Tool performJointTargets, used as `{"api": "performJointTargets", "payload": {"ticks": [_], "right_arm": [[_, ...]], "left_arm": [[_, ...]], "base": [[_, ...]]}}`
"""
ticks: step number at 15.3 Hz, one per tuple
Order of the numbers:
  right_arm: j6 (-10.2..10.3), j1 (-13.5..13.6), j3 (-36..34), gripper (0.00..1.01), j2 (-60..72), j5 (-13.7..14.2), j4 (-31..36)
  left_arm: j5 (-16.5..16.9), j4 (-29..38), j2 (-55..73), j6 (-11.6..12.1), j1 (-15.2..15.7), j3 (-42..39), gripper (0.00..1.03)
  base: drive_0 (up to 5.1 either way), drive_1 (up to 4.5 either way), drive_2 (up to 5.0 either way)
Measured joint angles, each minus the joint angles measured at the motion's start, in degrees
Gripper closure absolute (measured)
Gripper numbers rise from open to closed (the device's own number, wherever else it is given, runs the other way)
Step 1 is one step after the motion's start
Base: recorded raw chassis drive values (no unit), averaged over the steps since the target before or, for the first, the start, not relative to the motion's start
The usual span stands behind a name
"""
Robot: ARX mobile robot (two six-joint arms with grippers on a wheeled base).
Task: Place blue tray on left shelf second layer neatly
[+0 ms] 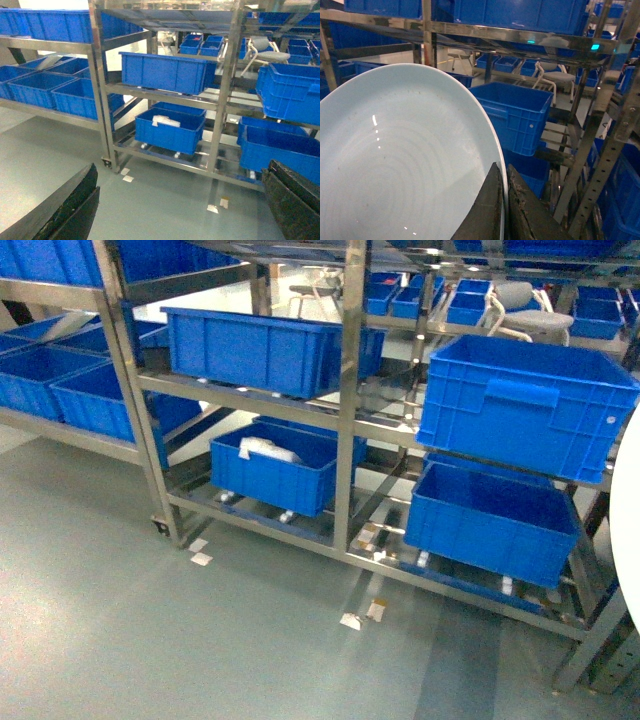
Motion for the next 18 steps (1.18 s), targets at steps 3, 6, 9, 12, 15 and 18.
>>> {"api": "performJointTargets", "payload": {"ticks": [3, 6, 9, 12, 15, 18], "right_arm": [[0.0, 0.0, 0.0, 0.99, 0.0, 0.0, 0.0], [-0.02, 0.0, 0.0, 0.99, 0.0, 0.0, 0.04], [0.0, 0.0, 0.0, 0.99, 0.0, 0.0, -0.09], [0.0, 0.0, 0.0, 0.99, 0.0, 0.0, -0.15], [0.0, 0.0, 0.0, 0.99, 0.0, 0.02, -0.04], [0.0, 0.0, 0.0, 0.99, 0.0, 0.02, 0.04]], "left_arm": [[0.0, 0.0, 0.0, 0.0, 0.0, 0.0, 0.05], [0.0, 0.04, 0.0, 0.0, 0.0, 0.0, 0.05], [-0.02, -0.02, 0.0, 0.0, 0.0, 0.02, 0.05], [0.02, 0.0, 0.0, 0.0, 0.0, 0.0, 0.05], [0.02, 0.0, 0.0, 0.0, 0.0, 0.0, 0.05], [0.02, 0.0, 0.0, 0.0, 0.0, 0.0, 0.05]], "base": [[-1.5, -1.53, -1.5], [-1.7, 0.8, -4.1], [-1.7, 2.62, -6.0], [-1.5, 2.82, -5.8], [-0.8, 3.53, -5.0], [0.2, 4.53, -4.1]]}}
